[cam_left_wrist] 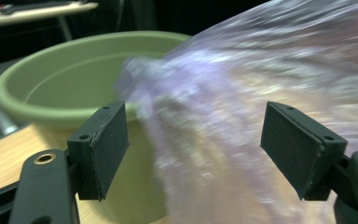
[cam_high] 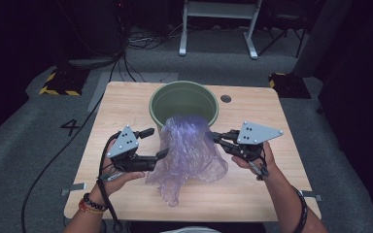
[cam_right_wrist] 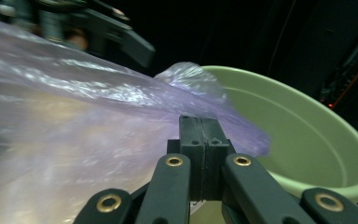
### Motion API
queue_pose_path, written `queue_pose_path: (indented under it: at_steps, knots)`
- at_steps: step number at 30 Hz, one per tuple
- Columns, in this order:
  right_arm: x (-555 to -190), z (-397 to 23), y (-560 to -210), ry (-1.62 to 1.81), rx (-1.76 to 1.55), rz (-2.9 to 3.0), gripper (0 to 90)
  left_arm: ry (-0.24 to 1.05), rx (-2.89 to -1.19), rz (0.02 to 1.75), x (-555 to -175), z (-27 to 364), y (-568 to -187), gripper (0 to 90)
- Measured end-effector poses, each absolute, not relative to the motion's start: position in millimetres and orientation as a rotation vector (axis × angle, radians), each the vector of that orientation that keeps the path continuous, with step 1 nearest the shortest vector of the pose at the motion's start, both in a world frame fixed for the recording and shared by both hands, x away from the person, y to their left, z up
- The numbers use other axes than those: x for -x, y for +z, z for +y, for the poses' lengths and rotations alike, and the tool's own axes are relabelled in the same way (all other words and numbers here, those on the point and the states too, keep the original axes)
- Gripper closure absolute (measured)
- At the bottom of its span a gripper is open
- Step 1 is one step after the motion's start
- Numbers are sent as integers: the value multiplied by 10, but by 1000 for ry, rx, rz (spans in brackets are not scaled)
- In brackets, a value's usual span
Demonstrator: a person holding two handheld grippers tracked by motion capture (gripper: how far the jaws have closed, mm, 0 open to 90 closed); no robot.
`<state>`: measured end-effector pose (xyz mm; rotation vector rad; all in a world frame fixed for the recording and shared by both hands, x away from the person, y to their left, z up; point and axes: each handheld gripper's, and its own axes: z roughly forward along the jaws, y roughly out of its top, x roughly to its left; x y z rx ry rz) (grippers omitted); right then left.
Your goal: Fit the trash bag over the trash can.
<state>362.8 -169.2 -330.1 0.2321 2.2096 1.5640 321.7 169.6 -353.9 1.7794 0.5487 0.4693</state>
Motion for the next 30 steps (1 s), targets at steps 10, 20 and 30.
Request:
queue_pose_path:
  at_steps: [10,20,30]
  knots:
    - [-3771,-1624,-3231,1506,-270,2196,900,449,-1859,434,-3014,1511,-3479,179]
    - [-3740,-1970,-3218,1541,-379,2148,718,384,-1939,347,-2920,1341,-3617,180]
    - [-3623,-2208,-3243,1514,-422,2143,464,442,-2021,377,-2997,1176,-3793,277]
